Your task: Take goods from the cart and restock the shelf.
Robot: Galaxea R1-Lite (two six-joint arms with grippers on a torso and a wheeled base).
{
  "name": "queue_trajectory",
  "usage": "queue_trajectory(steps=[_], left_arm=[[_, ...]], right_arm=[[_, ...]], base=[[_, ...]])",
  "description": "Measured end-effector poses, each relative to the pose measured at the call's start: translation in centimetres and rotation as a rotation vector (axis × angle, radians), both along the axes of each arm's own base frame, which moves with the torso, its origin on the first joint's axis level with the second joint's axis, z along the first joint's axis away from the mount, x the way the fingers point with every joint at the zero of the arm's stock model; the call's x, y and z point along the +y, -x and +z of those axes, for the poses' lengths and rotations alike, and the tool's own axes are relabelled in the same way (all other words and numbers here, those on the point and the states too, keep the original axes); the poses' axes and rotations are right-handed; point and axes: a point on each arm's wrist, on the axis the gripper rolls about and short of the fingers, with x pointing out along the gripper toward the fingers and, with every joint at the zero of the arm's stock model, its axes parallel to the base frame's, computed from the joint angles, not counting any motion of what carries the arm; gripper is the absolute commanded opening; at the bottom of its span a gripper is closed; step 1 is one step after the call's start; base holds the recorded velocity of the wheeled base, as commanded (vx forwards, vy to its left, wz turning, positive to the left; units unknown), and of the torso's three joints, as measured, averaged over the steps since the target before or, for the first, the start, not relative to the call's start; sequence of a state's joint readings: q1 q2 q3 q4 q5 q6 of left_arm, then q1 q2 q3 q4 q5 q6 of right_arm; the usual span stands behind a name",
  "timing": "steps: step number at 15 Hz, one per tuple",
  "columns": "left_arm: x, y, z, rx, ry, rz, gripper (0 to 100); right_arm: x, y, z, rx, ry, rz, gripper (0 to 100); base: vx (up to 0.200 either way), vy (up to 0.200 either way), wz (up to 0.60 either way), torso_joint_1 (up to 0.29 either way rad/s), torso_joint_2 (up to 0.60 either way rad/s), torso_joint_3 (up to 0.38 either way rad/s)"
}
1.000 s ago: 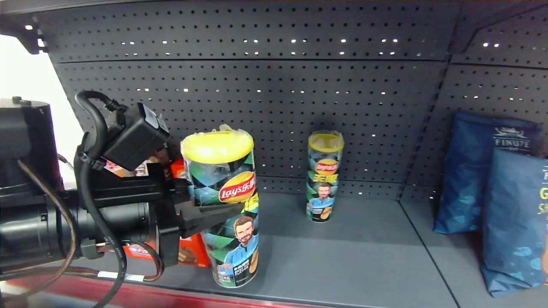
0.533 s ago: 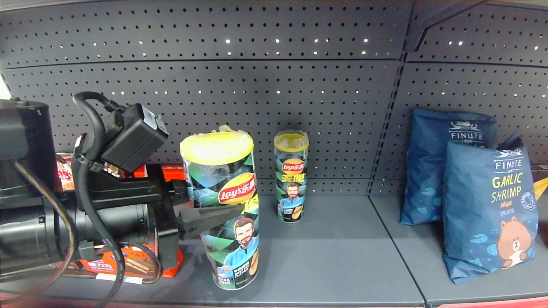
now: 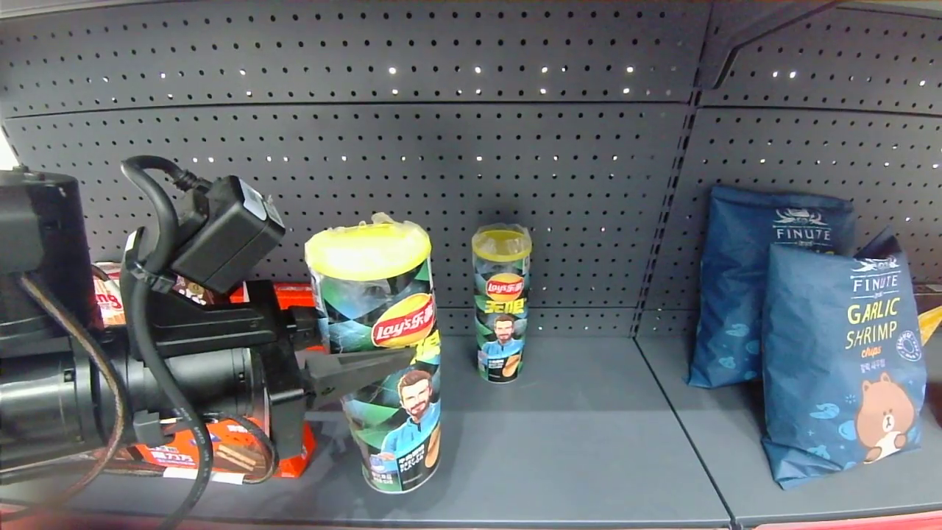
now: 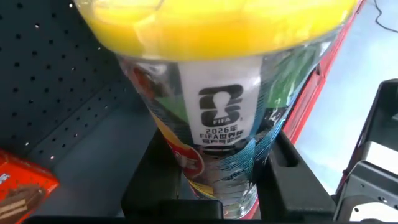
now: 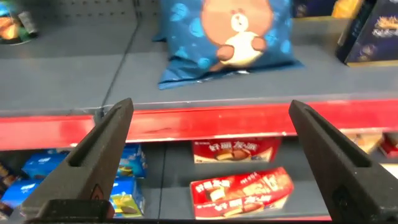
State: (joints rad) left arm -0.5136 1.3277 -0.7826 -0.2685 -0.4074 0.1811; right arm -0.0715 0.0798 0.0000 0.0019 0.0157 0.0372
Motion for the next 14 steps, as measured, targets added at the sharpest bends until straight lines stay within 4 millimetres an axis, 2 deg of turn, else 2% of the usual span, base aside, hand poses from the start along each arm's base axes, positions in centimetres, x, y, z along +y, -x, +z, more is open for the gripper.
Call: queue_trajectory(steps=[4,5,7,8,9,14], left_arm=[[0.6,0.2,0.2,-0.009,0.003,0.026,0],[0.9,0.3,0.2,-0.013,0.005,0.034,0],[1.0,0.5,0.1,-0.011,0.004,0.04,0],[1.0,0.6,-0.3,-0.001,-0.002,0.036,0],[1.0,0.7,-0.4,0.001,-0.004,0.031,0],[0.9,0.8,-0.4,-0.001,-0.009,0.034,0]], right_arm=[[-0.1,0.0,0.4,-0.008,-0.001,-0.042,100],[0.0,0.1,1.9,-0.046,0.022,-0.024,100],[0.2,0.2,6.6,-0.124,0.081,0.047,100],[0.3,-0.2,8.9,-0.133,0.13,0.117,100],[0.5,-0.9,10.3,-0.123,0.167,0.208,100],[1.2,-5.9,13.9,-0.006,0.182,0.561,100]], base=[[0.0,0.0,0.0,0.0,0.0,0.0],[0.0,0.0,0.0,0.0,0.0,0.0],[0.0,0.0,0.0,0.0,0.0,0.0],[0.0,0.0,0.0,0.0,0.0,0.0],[0.0,0.0,0.0,0.0,0.0,0.0],[0.0,0.0,0.0,0.0,0.0,0.0]])
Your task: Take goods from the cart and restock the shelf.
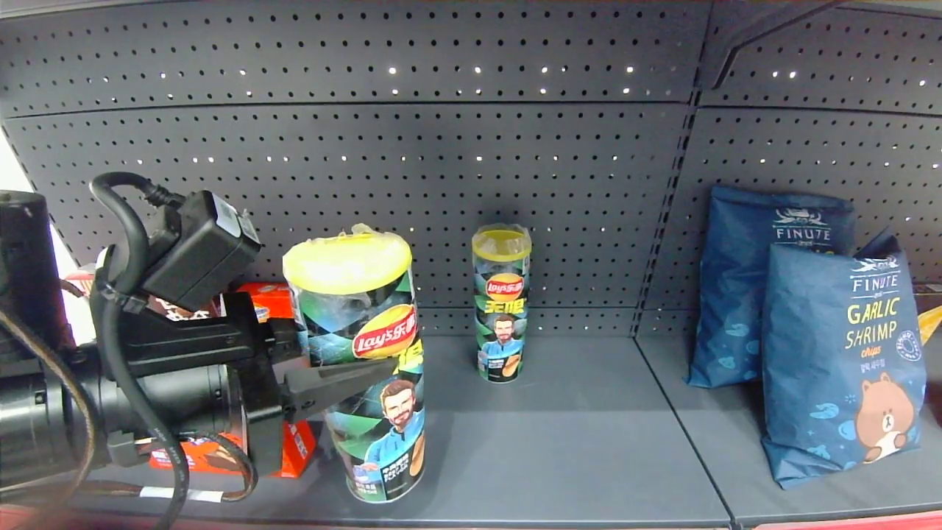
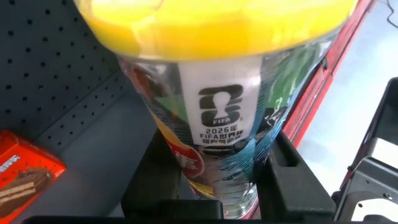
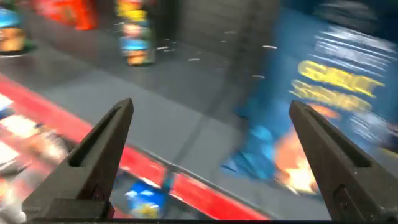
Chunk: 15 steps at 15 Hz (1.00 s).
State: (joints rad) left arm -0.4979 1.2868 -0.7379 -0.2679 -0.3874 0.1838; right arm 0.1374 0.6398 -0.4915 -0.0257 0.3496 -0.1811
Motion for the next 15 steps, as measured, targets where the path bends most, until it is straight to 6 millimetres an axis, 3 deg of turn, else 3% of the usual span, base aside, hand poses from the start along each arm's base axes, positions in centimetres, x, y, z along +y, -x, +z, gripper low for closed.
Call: queue_trajectory(steps=[4,8,10,12,15], left_arm=[[-0.1,0.0,0.5,-0.017,0.007,0.003,0],[-0.5,0.3,0.3,-0.015,-0.001,-0.002,0],[-0.5,0.4,-0.1,-0.001,-0.009,-0.002,0],[-0.3,0.6,-0.5,0.01,-0.016,0.0,0],[-0.2,0.8,-0.7,0.014,-0.017,0.002,0]], right_arm=[[3.2,-4.9,2.2,0.064,0.029,0.192,100],[7.9,-9.4,2.3,0.139,0.076,0.298,100],[10.0,-12.2,2.5,0.079,0.051,0.294,100],[11.5,-14.7,2.0,0.042,0.018,0.294,100],[12.8,-16.9,0.1,0.105,0.025,0.355,100]], base=[[0.0,0.0,0.0,0.0,0.0,0.0],[0.0,0.0,0.0,0.0,0.0,0.0],[0.0,0.0,0.0,0.0,0.0,0.0],[0.0,0.0,0.0,0.0,0.0,0.0],[0.0,0.0,0.0,0.0,0.0,0.0]])
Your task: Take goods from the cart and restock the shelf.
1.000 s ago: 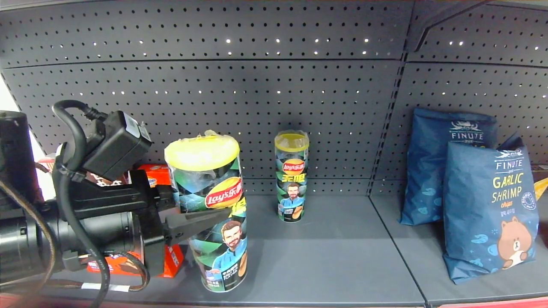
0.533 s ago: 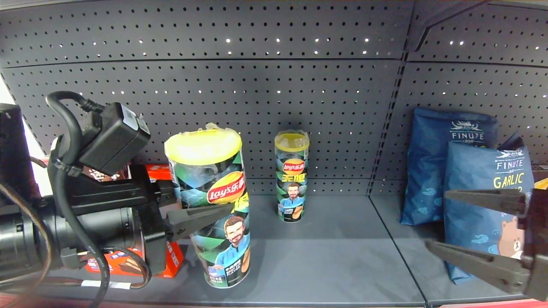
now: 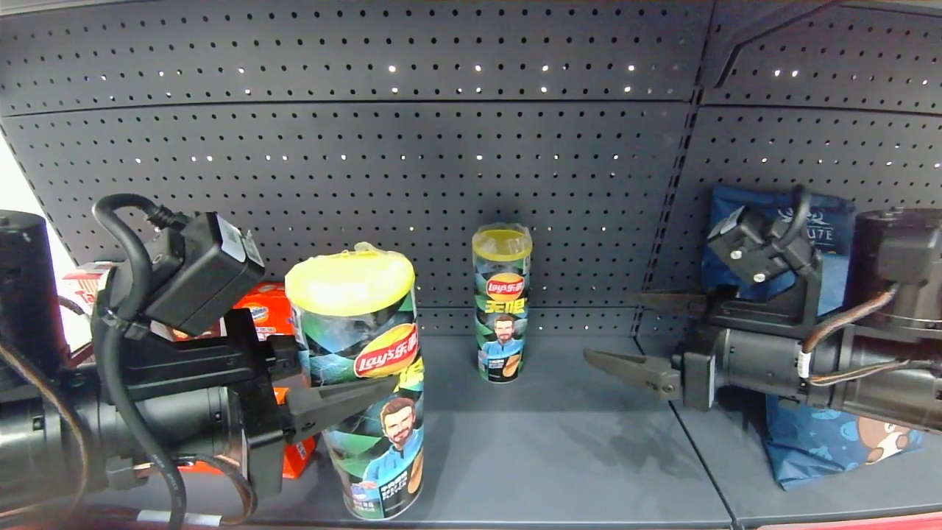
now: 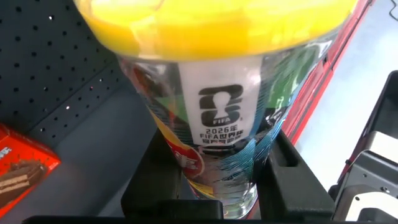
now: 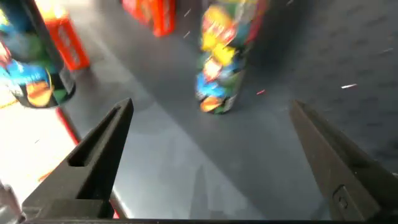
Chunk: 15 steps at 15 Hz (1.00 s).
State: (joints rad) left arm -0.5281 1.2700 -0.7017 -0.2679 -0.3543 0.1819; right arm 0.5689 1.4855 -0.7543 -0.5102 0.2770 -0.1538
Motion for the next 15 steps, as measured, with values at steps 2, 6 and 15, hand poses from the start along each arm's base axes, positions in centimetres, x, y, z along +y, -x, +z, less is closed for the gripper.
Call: queue_trajectory(steps=[2,6,15], left_arm=[[0.0,0.0,0.0,-0.001,0.0,-0.001,0],[0.0,0.1,-0.1,0.002,-0.002,-0.004,0],[0.3,0.5,-1.0,0.025,-0.015,-0.003,0]], right_arm=[[0.6,-1.1,-0.8,0.008,0.003,0.01,100],[1.7,-4.2,-1.8,-0.029,-0.035,0.056,100],[3.9,-9.9,-5.2,-0.025,-0.064,0.17,100]], base=[[0.0,0.0,0.0,0.0,0.0,0.0],[0.0,0.0,0.0,0.0,0.0,0.0],[0.0,0.0,0.0,0.0,0.0,0.0]])
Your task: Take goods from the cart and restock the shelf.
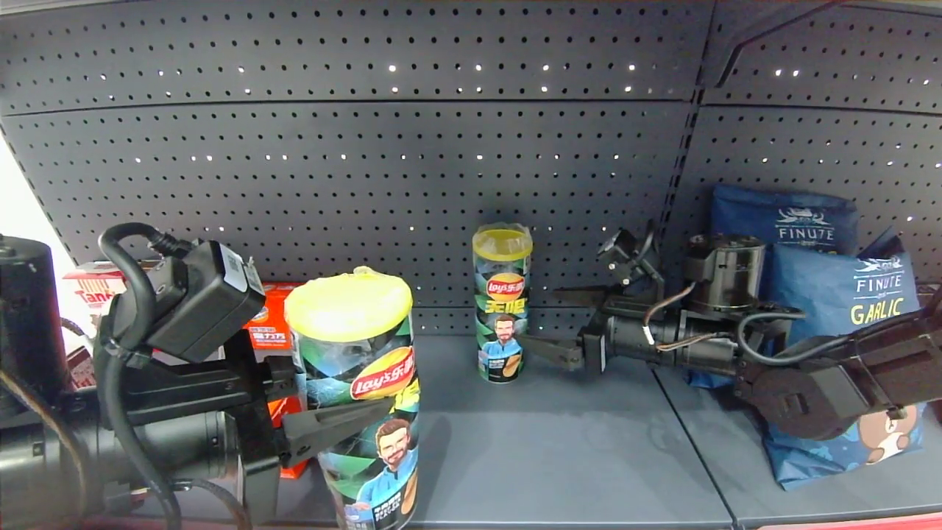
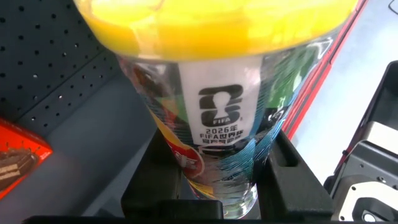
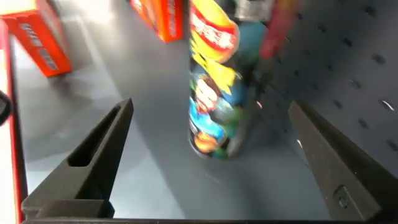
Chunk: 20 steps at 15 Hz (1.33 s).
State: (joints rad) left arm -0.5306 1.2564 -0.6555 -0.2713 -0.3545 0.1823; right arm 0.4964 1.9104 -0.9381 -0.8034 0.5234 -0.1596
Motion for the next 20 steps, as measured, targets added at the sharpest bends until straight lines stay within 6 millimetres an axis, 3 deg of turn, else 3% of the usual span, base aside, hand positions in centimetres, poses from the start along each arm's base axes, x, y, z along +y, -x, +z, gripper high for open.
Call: queue_trajectory(steps=[12,20], left_arm=[[0.1,0.1,0.0,0.0,0.0,0.001,0],[0.1,0.1,-0.1,0.002,-0.001,0.003,0]], right_arm=[[2.3,-4.1,-3.2,0.02,-0.046,0.067,100],[3.7,-5.6,-5.8,0.054,-0.034,0.076,100]], base=[[0.0,0.0,0.0,0.0,0.0,0.0],[0.0,0.0,0.0,0.0,0.0,0.0]])
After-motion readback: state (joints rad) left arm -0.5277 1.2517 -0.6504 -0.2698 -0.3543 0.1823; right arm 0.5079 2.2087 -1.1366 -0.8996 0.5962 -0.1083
